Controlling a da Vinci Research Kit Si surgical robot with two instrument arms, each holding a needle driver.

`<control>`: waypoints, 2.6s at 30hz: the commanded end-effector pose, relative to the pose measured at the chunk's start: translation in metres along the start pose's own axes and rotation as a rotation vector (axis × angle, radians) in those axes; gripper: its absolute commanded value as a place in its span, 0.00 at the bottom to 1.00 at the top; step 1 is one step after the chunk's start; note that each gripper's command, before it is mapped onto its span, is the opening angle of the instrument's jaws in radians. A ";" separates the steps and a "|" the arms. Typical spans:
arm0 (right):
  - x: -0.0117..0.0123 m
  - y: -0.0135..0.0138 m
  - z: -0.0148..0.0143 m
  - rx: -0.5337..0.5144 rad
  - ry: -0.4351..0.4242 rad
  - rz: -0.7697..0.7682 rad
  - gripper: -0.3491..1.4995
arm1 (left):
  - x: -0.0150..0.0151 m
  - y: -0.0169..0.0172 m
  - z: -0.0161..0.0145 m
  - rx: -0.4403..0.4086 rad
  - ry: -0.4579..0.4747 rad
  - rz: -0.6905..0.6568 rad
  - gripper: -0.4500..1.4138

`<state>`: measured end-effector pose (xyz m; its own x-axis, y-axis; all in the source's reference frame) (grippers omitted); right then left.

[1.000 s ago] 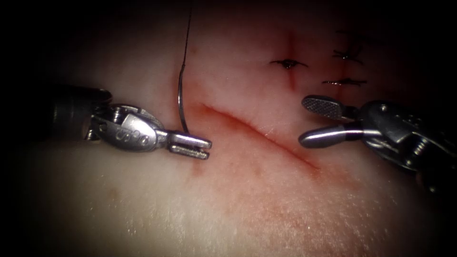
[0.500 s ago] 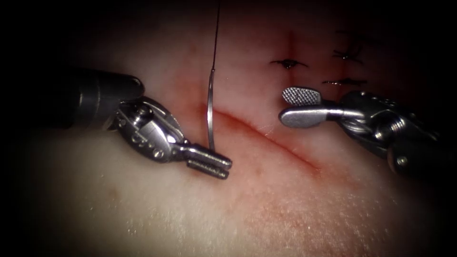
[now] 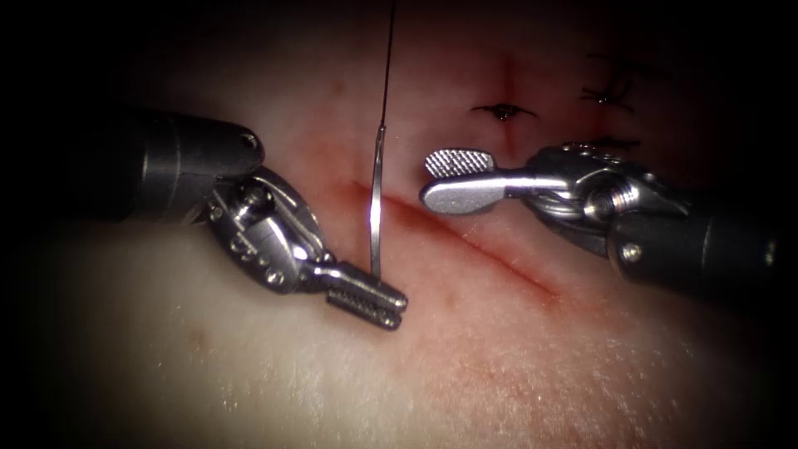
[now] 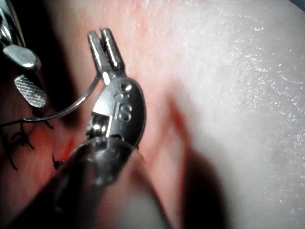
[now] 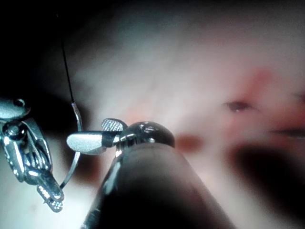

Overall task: Wound Closure
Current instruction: Pass the needle from the left gripper to the right, then using the right needle driver to throw the needle through the top of the wound.

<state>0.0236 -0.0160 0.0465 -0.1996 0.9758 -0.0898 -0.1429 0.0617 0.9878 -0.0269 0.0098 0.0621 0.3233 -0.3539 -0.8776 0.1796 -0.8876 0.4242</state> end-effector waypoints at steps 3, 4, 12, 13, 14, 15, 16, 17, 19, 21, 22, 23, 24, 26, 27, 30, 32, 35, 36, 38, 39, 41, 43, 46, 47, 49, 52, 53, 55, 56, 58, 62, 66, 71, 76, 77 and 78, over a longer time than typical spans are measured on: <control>-0.0002 -0.0001 0.0017 0.001 -0.005 -0.003 0.84 | -0.0001 0.0001 0.0006 -0.002 0.011 0.011 0.00; -0.0002 -0.0001 0.0017 -0.002 -0.003 -0.003 0.84 | 0.0001 0.0000 0.0007 -0.002 0.016 0.012 0.00; -0.0008 -0.0004 0.0027 0.001 -0.002 -0.008 0.85 | 0.0011 -0.0002 0.0012 -0.005 0.033 0.025 0.00; -0.0009 -0.0004 0.0028 0.004 -0.004 -0.009 0.85 | 0.0012 -0.0002 0.0012 -0.005 0.035 0.025 0.00; -0.0011 -0.0004 0.0030 0.008 -0.010 -0.011 0.85 | 0.0012 -0.0003 0.0012 -0.005 0.037 0.026 0.00; -0.0012 -0.0004 0.0032 0.013 -0.013 -0.012 0.85 | 0.0012 -0.0003 0.0012 -0.005 0.039 0.026 0.00; -0.0014 -0.0004 0.0034 0.015 -0.017 -0.014 0.85 | 0.0012 -0.0003 0.0012 -0.005 0.040 0.026 0.00; -0.0015 -0.0004 0.0036 0.018 -0.019 -0.015 0.85 | 0.0012 -0.0003 0.0012 -0.006 0.040 0.026 0.00; -0.0018 -0.0003 0.0042 0.025 -0.026 -0.007 0.85 | 0.0012 -0.0003 0.0012 -0.006 0.042 0.026 0.00; -0.0019 -0.0002 0.0045 0.023 -0.027 -0.009 0.85 | 0.0012 -0.0003 0.0012 -0.006 0.043 0.027 0.00; -0.0020 -0.0002 0.0047 0.023 -0.027 -0.010 0.85 | 0.0013 -0.0003 0.0013 -0.006 0.044 0.027 0.00; -0.0020 -0.0002 0.0048 0.022 -0.026 -0.011 0.85 | 0.0013 -0.0003 0.0013 -0.006 0.045 0.027 0.00; -0.0021 -0.0002 0.0048 0.022 -0.026 -0.011 0.85 | 0.0013 -0.0003 0.0013 -0.007 0.046 0.027 0.00; -0.0021 -0.0001 0.0050 0.022 -0.025 -0.012 0.85 | 0.0015 -0.0003 0.0014 -0.007 0.047 0.028 0.00; -0.0021 -0.0001 0.0050 0.020 -0.027 -0.012 0.84 | 0.0016 -0.0003 0.0014 -0.008 0.052 0.028 0.00; -0.0022 -0.0001 0.0051 0.020 -0.027 -0.013 0.83 | 0.0019 -0.0003 0.0016 -0.009 0.063 0.029 0.00; -0.0023 -0.0001 0.0052 0.021 -0.027 -0.014 0.82 | 0.0021 -0.0004 0.0016 -0.010 0.066 0.030 0.00; -0.0023 -0.0001 0.0054 0.021 -0.027 -0.014 0.80 | 0.0023 -0.0004 0.0017 -0.011 0.072 0.031 0.00; -0.0023 -0.0001 0.0054 0.021 -0.026 -0.014 0.78 | 0.0023 -0.0004 0.0017 -0.011 0.073 0.031 0.00; -0.0023 -0.0001 0.0054 0.021 -0.027 -0.014 0.73 | 0.0023 -0.0004 0.0017 -0.011 0.075 0.031 0.00; -0.0023 -0.0001 0.0053 0.019 -0.025 -0.013 0.65 | 0.0023 -0.0004 0.0017 -0.011 0.075 0.031 0.00; -0.0024 -0.0002 0.0051 0.011 -0.028 0.010 0.18 | 0.0023 -0.0004 0.0017 -0.011 0.076 0.032 0.00; -0.0025 -0.0003 0.0049 -0.019 -0.052 0.048 0.00 | 0.0023 -0.0004 0.0017 -0.012 0.078 0.032 0.00; -0.0024 -0.0004 0.0047 -0.032 -0.050 0.090 0.00 | 0.0023 -0.0003 0.0017 -0.013 0.079 0.033 0.00; -0.0024 -0.0004 0.0047 -0.032 -0.050 0.108 0.00 | 0.0023 -0.0003 0.0017 -0.013 0.079 0.033 0.00; -0.0024 -0.0004 0.0047 -0.034 -0.049 0.120 0.00 | 0.0023 -0.0003 0.0018 -0.014 0.083 0.034 0.00; -0.0023 -0.0004 0.0046 -0.039 -0.033 0.122 0.00 | 0.0023 -0.0001 0.0018 -0.013 0.074 0.035 0.00; -0.0022 -0.0005 0.0046 -0.041 -0.031 0.123 0.00 | 0.0024 -0.0001 0.0018 -0.013 0.071 0.041 0.14; -0.0021 -0.0005 0.0046 -0.037 -0.027 0.124 0.00 | 0.0024 -0.0001 0.0019 -0.012 0.067 0.011 0.57; -0.0021 -0.0006 0.0046 -0.037 -0.026 0.124 0.00 | 0.0024 -0.0001 0.0019 -0.010 0.062 -0.013 0.67; -0.0019 -0.0006 0.0046 -0.032 -0.019 0.125 0.00 | 0.0024 -0.0002 0.0018 -0.005 0.046 -0.063 0.77; -0.0013 -0.0003 0.0045 -0.043 0.001 0.082 0.00 | 0.0027 -0.0008 0.0014 0.014 0.010 -0.173 0.90; -0.0004 0.0003 0.0042 -0.098 0.044 -0.053 0.00 | 0.0032 -0.0013 0.0005 0.039 -0.055 -0.246 0.94; 0.0008 0.0014 0.0044 -0.255 0.111 -0.167 0.00 | 0.0036 -0.0015 -0.0011 0.087 -0.169 -0.305 0.93; 0.0018 0.0030 0.0054 -0.373 0.129 -0.313 0.00 | 0.0038 -0.0013 -0.0020 0.117 -0.269 -0.341 0.88; 0.0020 0.0032 0.0055 -0.400 0.123 -0.340 0.00 | 0.0037 -0.0012 -0.0021 0.131 -0.287 -0.380 0.84; 0.0023 0.0035 0.0056 -0.421 0.119 -0.361 0.00 | 0.0037 -0.0012 -0.0022 0.141 -0.297 -0.411 0.79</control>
<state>0.0272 -0.0131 0.0501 -0.1628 0.8733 -0.4592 -0.6020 0.2808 0.7475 -0.0233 0.0104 0.0584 -0.0402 -0.0018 -0.9992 0.0978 -0.9952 -0.0021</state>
